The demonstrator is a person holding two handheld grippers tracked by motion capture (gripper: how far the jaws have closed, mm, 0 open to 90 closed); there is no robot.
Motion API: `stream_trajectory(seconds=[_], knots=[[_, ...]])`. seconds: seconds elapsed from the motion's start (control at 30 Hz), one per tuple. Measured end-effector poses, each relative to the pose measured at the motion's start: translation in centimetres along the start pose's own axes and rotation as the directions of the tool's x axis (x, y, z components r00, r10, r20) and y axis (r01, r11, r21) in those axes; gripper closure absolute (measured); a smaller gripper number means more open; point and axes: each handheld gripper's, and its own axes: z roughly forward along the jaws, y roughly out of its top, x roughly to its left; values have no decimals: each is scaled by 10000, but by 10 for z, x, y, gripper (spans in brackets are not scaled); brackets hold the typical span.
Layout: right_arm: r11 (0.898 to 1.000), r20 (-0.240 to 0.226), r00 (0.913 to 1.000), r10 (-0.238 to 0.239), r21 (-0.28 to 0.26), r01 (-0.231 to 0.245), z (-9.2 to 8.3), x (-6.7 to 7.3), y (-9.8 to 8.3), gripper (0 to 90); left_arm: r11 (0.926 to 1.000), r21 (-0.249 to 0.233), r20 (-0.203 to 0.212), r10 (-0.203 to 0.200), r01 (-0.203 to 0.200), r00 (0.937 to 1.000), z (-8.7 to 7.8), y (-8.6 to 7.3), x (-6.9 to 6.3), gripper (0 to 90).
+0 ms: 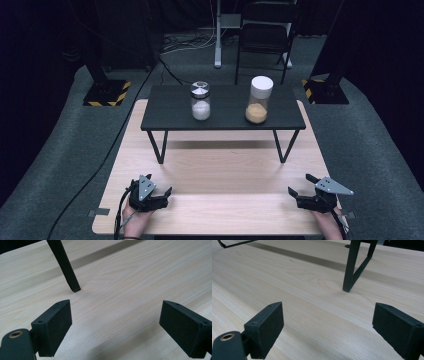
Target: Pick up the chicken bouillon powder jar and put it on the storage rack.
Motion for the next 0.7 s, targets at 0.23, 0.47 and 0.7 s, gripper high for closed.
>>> stream_trajectory(seconds=[0.23,0.47,0.7], knots=[[10000,-28,10000,-43,78,44,1,0,1,90,10000,-5,-20,47,-47,10000,0,0,-1,105],[9999,-63,10000,-67,123,68,1,0,2,90,10000,-2,-5,42,-42,10000,0,0,-1,105],[9998,-46,10000,-88,150,89,2,1,3,90,10000,-7,-17,67,-67,10000,0,0,-1,105]])
